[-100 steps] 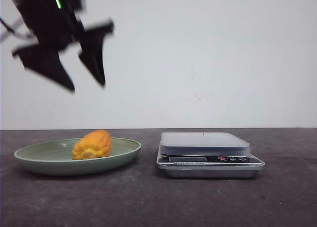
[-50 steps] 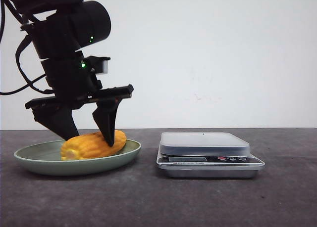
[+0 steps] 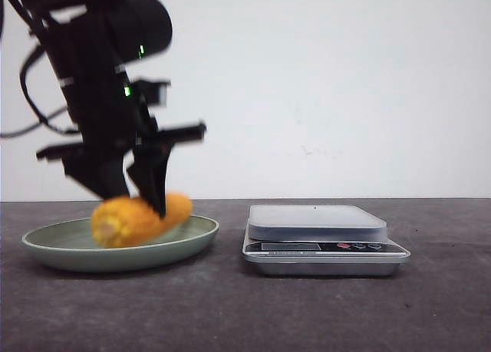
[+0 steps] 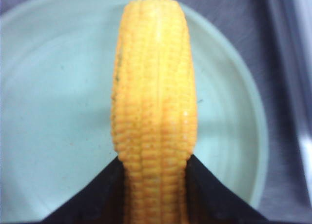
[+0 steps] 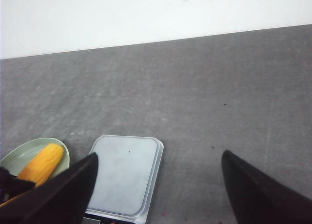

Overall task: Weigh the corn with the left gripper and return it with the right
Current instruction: 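Lift the corn with the left gripper and carry it over the scale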

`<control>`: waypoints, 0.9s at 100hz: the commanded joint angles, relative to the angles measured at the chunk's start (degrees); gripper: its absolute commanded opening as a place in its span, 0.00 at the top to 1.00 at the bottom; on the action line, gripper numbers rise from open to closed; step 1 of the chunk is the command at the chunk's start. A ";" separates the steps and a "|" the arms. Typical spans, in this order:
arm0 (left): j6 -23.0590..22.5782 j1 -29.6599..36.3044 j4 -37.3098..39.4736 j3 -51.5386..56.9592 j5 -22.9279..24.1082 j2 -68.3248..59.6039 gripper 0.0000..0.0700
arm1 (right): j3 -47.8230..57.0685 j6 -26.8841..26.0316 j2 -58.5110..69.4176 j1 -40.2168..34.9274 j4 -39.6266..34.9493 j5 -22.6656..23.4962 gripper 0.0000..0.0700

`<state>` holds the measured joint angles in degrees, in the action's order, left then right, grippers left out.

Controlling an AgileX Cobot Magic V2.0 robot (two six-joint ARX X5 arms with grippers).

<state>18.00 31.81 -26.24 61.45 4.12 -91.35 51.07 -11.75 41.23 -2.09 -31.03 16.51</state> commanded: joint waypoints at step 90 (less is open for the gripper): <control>9.77 15.28 -9.20 34.75 -1.51 -20.28 0.99 | 0.87 0.81 0.24 -0.11 0.55 -0.02 0.27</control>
<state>26.24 45.95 -36.69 94.63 2.52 -109.71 51.07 -11.75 41.23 -2.15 -31.00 16.49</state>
